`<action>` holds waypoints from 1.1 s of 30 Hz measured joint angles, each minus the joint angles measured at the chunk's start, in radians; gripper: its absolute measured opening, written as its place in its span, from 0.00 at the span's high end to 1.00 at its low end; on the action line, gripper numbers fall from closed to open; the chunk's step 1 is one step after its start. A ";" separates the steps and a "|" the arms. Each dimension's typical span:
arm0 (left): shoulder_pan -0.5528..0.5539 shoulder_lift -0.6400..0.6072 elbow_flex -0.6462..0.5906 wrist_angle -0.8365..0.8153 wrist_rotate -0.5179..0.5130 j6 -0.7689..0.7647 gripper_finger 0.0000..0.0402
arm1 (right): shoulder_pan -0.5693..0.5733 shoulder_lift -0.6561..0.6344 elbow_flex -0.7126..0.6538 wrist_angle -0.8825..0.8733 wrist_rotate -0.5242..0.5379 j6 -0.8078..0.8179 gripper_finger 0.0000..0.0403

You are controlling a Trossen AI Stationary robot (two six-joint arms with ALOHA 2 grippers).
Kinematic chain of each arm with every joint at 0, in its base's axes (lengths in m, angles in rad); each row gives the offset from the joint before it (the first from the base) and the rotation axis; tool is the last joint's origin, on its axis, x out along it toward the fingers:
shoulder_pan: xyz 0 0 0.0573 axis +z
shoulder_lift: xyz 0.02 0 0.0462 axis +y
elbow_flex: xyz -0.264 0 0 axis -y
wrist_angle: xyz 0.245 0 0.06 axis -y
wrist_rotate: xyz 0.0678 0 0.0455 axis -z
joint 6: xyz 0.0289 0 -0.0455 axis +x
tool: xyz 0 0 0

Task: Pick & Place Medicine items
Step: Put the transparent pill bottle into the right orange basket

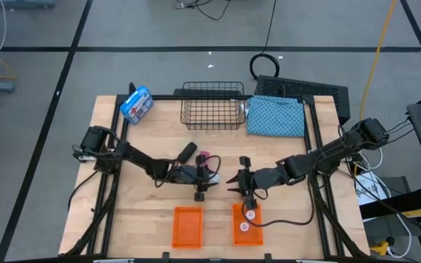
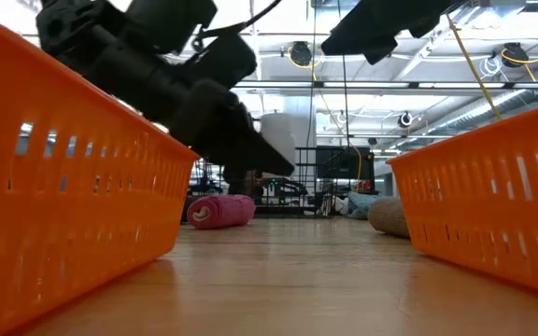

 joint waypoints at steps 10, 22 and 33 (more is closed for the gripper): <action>0.024 0.000 0.039 -0.055 0.000 -0.088 0.64 | -0.053 0.001 0.000 0.000 0.009 0.033 0.75; 0.024 -0.001 0.039 -0.082 0.001 -0.091 0.60 | -0.108 0.105 0.001 0.102 0.045 -0.047 0.54; 0.024 -0.001 0.039 -0.083 0.001 -0.091 0.58 | -0.150 0.191 0.001 0.158 -0.001 -0.025 0.34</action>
